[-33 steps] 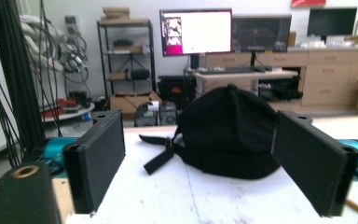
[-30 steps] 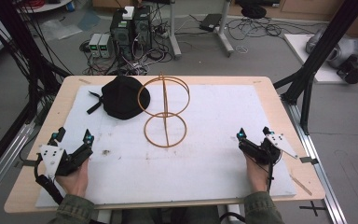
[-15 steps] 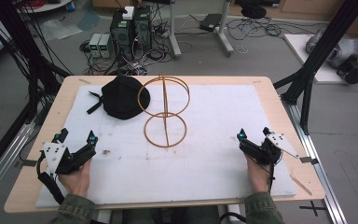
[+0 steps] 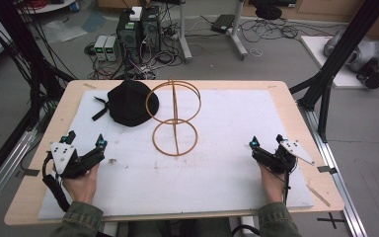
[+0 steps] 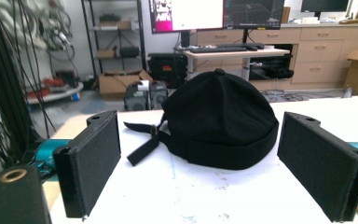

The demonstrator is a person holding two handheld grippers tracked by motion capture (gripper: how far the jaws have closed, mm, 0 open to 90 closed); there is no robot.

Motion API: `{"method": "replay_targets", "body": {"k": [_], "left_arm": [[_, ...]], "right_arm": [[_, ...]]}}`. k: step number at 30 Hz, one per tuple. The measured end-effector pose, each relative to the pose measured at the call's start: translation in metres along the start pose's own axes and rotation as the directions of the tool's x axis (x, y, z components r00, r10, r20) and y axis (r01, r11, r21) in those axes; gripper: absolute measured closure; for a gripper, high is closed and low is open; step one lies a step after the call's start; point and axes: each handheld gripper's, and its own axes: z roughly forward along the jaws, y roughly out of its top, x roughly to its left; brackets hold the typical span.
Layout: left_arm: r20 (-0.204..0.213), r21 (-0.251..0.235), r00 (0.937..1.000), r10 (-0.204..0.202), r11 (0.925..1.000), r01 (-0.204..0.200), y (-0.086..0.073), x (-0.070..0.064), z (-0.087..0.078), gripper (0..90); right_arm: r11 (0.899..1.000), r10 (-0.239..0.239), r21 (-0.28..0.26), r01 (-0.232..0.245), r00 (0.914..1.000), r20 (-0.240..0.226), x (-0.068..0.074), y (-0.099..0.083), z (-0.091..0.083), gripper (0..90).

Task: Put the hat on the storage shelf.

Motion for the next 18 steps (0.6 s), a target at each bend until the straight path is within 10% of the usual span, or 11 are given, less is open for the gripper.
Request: {"method": "replay_targets", "body": {"k": [18], "left_arm": [[0.083,0.068,0.9960,-0.034,0.9973,0.028,0.039,-0.004,0.055,13.6]], "right_arm": [[1.000,-0.002,-0.008,0.002,1.0000,0.006,-0.001,0.001,0.000,6.5]]}}
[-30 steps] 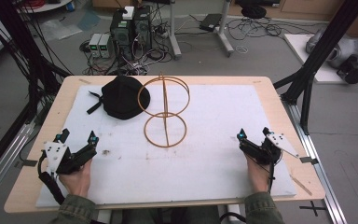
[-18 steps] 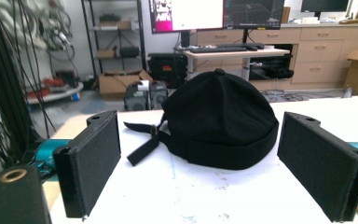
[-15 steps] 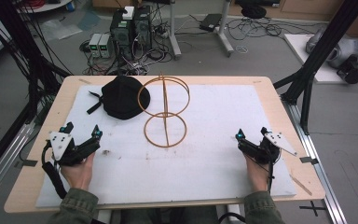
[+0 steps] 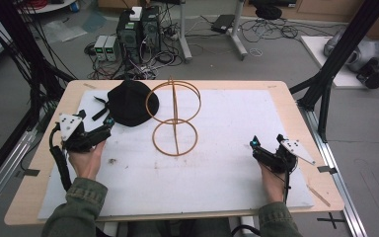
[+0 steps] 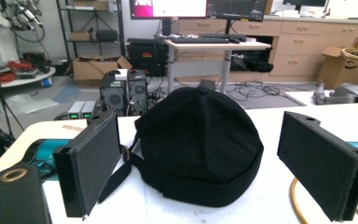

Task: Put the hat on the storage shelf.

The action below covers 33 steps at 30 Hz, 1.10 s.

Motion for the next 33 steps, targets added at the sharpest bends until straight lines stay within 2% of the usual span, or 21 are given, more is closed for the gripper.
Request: {"method": "replay_targets", "body": {"k": [5,7,8,10,11,13,20,25,28,29,31,32,33], "left_arm": [[0.010,0.014,0.9998,-0.019,0.9997,0.018,0.004,0.004,0.014,13.5],[0.016,0.018,0.9991,-0.039,0.9991,0.039,0.007,0.006,0.021,13.7],[0.013,0.004,0.9984,-0.055,0.9985,0.055,0.008,0.008,0.027,13.7],[0.012,0.005,0.9983,-0.058,0.9983,0.057,0.008,0.008,0.030,13.8],[0.013,0.008,0.9980,-0.062,0.9981,0.062,0.008,0.008,0.037,13.9],[0.015,0.014,0.9983,-0.056,0.9984,0.055,0.008,0.007,0.041,14.0],[0.039,0.076,0.9981,-0.048,0.9961,0.045,0.012,0.001,0.071,14.1],[0.042,0.076,0.9967,-0.069,0.9949,0.066,0.016,0.000,0.090,16.2],[0.030,0.105,0.9970,-0.071,0.9922,0.068,0.016,0.000,0.107,16.3],[0.030,0.105,0.9970,-0.071,0.9922,0.068,0.016,0.000,0.107,16.3],[0.039,0.122,0.9973,-0.062,0.9909,0.056,0.018,-0.004,0.119,16.4],[0.039,0.122,0.9973,-0.062,0.9909,0.056,0.018,-0.004,0.119,16.4],[0.049,0.143,0.9976,-0.049,0.9888,0.042,0.019,-0.009,0.127,16.3]], "right_arm": [[1.000,0.008,-0.007,-0.008,0.9999,0.007,-0.001,0.001,-0.001,6.5],[1.000,0.016,-0.005,-0.016,0.9998,0.007,-0.002,0.002,-0.001,6.5],[1.000,0.014,-0.008,-0.014,0.9999,0.007,-0.003,0.002,-0.001,6.5],[1.000,0.025,-0.007,-0.025,0.9997,0.007,-0.003,0.001,0.000,6.5],[1.000,0.022,-0.008,-0.022,0.9997,0.006,-0.004,0.001,0.000,6.5],[1.000,0.023,-0.008,-0.023,0.9997,0.004,-0.003,0.001,0.001,6.5],[1.000,0.029,-0.006,-0.029,0.9996,0.004,-0.003,0.001,0.001,6.5],[1.000,0.026,-0.007,-0.026,0.9997,0.001,-0.004,0.001,0.002,6.5],[1.000,0.022,0.001,-0.022,0.9998,-0.003,-0.005,0.001,0.004,6.5],[1.000,0.022,0.001,-0.022,0.9998,-0.003,-0.005,0.001,0.004,6.5],[1.000,0.023,0.002,-0.023,0.9997,-0.005,-0.005,0.001,0.004,6.5],[1.000,0.023,0.002,-0.023,0.9997,-0.005,-0.005,0.001,0.004,6.5],[1.000,0.019,0.001,-0.019,0.9998,-0.005,-0.006,0.001,0.005,6.5]]}}
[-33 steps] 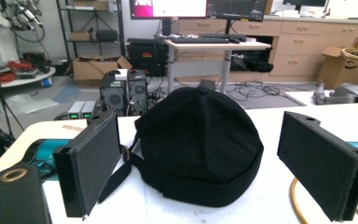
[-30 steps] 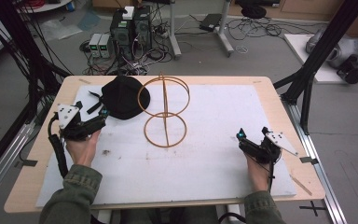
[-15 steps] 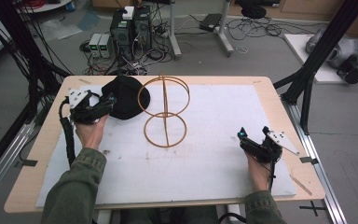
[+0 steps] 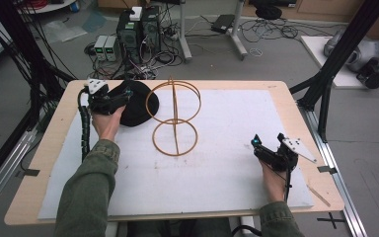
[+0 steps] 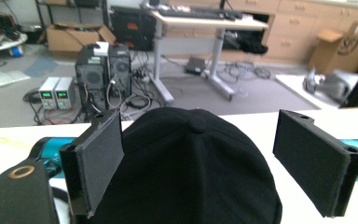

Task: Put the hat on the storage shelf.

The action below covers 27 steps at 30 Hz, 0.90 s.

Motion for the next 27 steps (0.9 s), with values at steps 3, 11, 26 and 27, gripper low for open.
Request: {"method": "replay_targets", "body": {"k": [3,11,26,27], "left_arm": [[-0.005,0.006,0.9998,0.017,0.9998,-0.017,0.001,-0.005,0.005,16.6],[-0.046,0.045,0.9988,0.015,0.9989,-0.013,-0.008,-0.003,0.017,18.0],[-0.042,0.112,0.9987,0.029,0.9934,-0.025,-0.022,-0.002,0.029,19.2],[-0.039,0.130,0.9989,0.026,0.9913,-0.021,-0.023,-0.001,0.029,22.9]], "right_arm": [[1.000,0.002,0.007,-0.002,1.0000,-0.003,0.000,0.000,0.000,6.5],[1.000,-0.012,0.006,0.012,0.9999,-0.005,0.000,-0.001,0.000,6.5],[1.000,-0.004,0.020,0.004,1.0000,-0.006,-0.001,-0.002,0.000,6.5],[1.000,-0.010,0.013,0.010,0.9999,-0.007,-0.002,-0.002,0.000,6.5]]}}
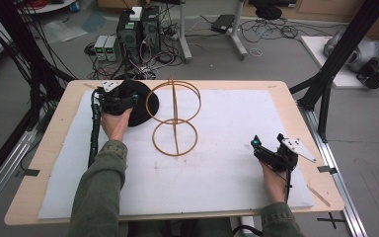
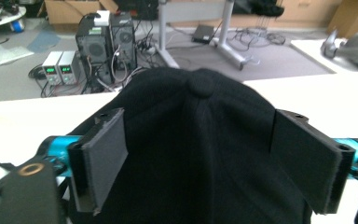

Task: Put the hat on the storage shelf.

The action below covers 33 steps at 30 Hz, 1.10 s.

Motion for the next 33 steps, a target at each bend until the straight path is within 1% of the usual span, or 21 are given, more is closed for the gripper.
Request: {"method": "replay_targets", "body": {"k": [1,2,3,4,6,7,9,10,11,12,13,14,15,16,17,18,22,26,28,30,33], "left_arm": [[0.007,0.013,1.0000,-0.001,0.9999,0.001,-0.001,0.001,0.001,22.9],[0.004,0.030,1.0000,-0.005,0.9995,0.005,-0.003,0.001,0.002,23.5],[-0.004,0.044,1.0000,-0.008,0.9990,0.008,-0.005,0.002,0.004,20.1],[-0.003,0.055,0.9999,-0.013,0.9984,0.014,-0.006,0.002,0.005,20.4],[-0.004,0.056,0.9998,-0.019,0.9982,0.019,-0.007,0.003,0.006,20.9],[-0.001,0.053,0.9998,-0.021,0.9983,0.021,-0.007,0.003,0.006,21.6],[-0.003,0.053,0.9998,-0.019,0.9984,0.019,-0.007,0.003,0.005,22.5],[-0.004,0.055,0.9999,-0.016,0.9984,0.017,-0.007,0.002,0.006,28.5],[-0.004,0.064,1.0000,-0.007,0.9979,0.007,-0.007,0.002,0.006,32.4],[-0.006,0.070,1.0000,0.004,0.9975,-0.003,-0.008,0.001,0.006,32.4],[-0.003,0.074,1.0000,0.007,0.9972,-0.007,-0.009,0.001,0.006,35.2],[0.011,0.081,0.9999,0.004,0.9967,-0.005,-0.009,0.002,0.006,53.0],[0.014,0.088,0.9999,-0.001,0.9962,0.000,-0.009,0.002,0.006,65.0],[0.004,0.094,1.0000,-0.007,0.9956,0.007,-0.009,0.002,0.006,65.0],[0.029,0.094,0.9990,-0.035,0.9951,0.032,-0.008,0.004,0.004,85.0],[0.029,0.094,0.9990,-0.035,0.9951,0.032,-0.008,0.004,0.004,87.0],[0.042,0.096,0.9978,-0.051,0.9943,0.047,-0.007,0.003,0.002,87.8],[0.059,0.077,0.9977,-0.033,0.9966,0.029,-0.006,0.002,0.000,87.9],[0.053,0.069,0.9983,-0.022,0.9974,0.018,-0.004,0.001,-0.001,87.9],[0.055,0.065,0.9983,-0.021,0.9977,0.018,-0.003,0.000,-0.002,87.9],[0.061,0.043,0.9980,-0.016,0.9990,0.013,0.002,-0.001,-0.008,87.9]], "right_arm": [[1.000,0.000,0.000,0.000,1.0000,0.000,0.000,0.000,0.000,6.5],[1.000,0.000,0.000,0.000,1.0000,0.000,0.000,0.000,0.000,6.5],[1.000,-0.001,-0.001,0.001,1.0000,-0.002,-0.001,0.000,-0.001,6.5],[1.000,0.005,0.003,-0.005,1.0000,-0.002,-0.002,0.000,-0.001,6.5],[1.000,0.013,0.004,-0.013,0.9999,-0.002,-0.002,0.000,-0.002,6.5],[1.000,0.008,0.001,-0.008,1.0000,-0.002,-0.003,0.000,-0.002,6.5],[1.000,0.011,0.003,-0.011,0.9999,-0.001,-0.003,0.000,-0.002,6.5],[1.000,0.020,0.007,-0.020,0.9998,0.000,-0.003,0.000,-0.002,6.5],[1.000,0.015,0.005,-0.015,0.9999,0.001,-0.004,0.000,-0.002,6.5],[1.000,0.015,0.005,-0.015,0.9999,0.001,-0.004,0.000,-0.002,6.5],[1.000,0.017,0.005,-0.017,0.9999,0.001,-0.004,0.001,-0.002,6.6],[1.000,0.014,0.005,-0.014,0.9999,0.001,-0.004,0.001,-0.003,6.5],[1.000,0.019,0.005,-0.019,0.9998,0.000,-0.004,0.001,-0.003,6.6],[1.000,0.019,0.005,-0.019,0.9998,0.000,-0.004,0.001,-0.003,6.6],[1.000,0.016,0.003,-0.016,0.9999,0.001,-0.004,0.001,-0.004,6.6],[1.000,0.015,0.004,-0.015,0.9999,0.001,-0.004,0.001,-0.004,6.5],[1.000,0.008,0.003,-0.008,1.0000,-0.001,-0.004,0.001,-0.004,6.6],[1.000,0.007,0.003,-0.007,1.0000,-0.003,-0.003,0.001,-0.004,6.5],[1.000,0.002,0.002,-0.002,1.0000,-0.001,-0.003,0.001,-0.004,6.5],[1.000,0.007,0.002,-0.007,1.0000,0.000,-0.003,0.001,-0.004,6.5],[1.000,0.001,0.000,-0.001,1.0000,-0.001,-0.003,0.001,-0.004,6.6]]}}
